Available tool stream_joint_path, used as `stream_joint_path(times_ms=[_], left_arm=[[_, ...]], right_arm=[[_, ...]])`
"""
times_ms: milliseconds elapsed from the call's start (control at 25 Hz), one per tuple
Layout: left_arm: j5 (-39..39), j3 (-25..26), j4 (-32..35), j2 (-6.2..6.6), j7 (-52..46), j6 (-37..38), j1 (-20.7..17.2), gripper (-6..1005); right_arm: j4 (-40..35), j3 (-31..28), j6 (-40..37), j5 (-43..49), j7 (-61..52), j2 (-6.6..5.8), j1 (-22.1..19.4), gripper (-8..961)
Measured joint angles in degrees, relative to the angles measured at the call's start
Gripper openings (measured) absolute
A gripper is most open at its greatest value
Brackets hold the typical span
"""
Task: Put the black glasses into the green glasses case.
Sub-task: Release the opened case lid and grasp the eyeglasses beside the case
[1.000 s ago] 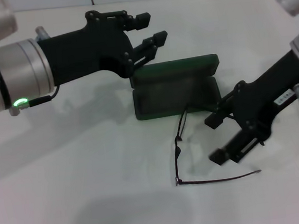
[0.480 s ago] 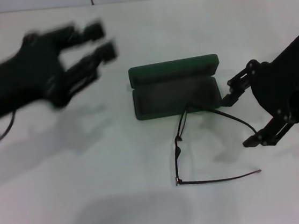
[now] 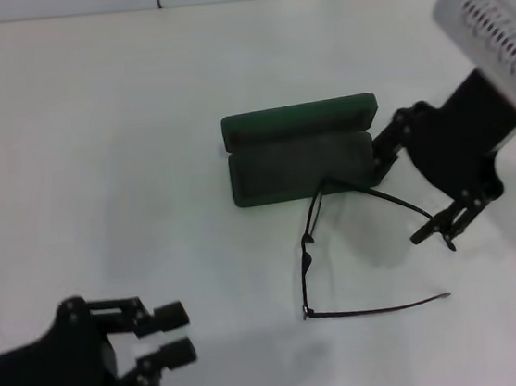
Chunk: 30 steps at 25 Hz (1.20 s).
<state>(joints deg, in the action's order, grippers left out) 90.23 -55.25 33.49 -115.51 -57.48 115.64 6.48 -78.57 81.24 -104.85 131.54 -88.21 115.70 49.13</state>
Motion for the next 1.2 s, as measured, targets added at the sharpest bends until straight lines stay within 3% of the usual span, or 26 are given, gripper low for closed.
stream_joint_path(times_ms=[80, 440, 640, 880, 1200], left_arm=[[0.77, 0.14, -0.98, -1.2, 2.97, -0.25, -1.12, 287], [3.41, -0.1, -8.96, -4.05, 11.85, -4.43, -0.89, 259], [3.78, -2.74, -15.5, -4.28, 18.37, -5.33, 0.62, 257], [3.81, -4.71, -16.73, -4.29, 20.04, -5.99, 0.82, 254], [3.8, -5.54, -18.12, -4.39, 20.29, -8.86, 1.13, 250]], right_arm=[[-0.73, 2.71, 0.36, 0.26, 0.75, -0.04, 1.0, 721], [-2.9, 11.37, 5.64, 1.85, 5.48, 0.11, 1.59, 703], [-3.2, 17.99, 8.73, 4.04, 5.01, 0.31, 2.73, 701], [-3.05, 29.46, 13.14, 7.12, 1.25, 0.48, 6.64, 692], [-0.32, 35.19, 18.57, 9.09, -0.89, 0.49, 11.47, 690]])
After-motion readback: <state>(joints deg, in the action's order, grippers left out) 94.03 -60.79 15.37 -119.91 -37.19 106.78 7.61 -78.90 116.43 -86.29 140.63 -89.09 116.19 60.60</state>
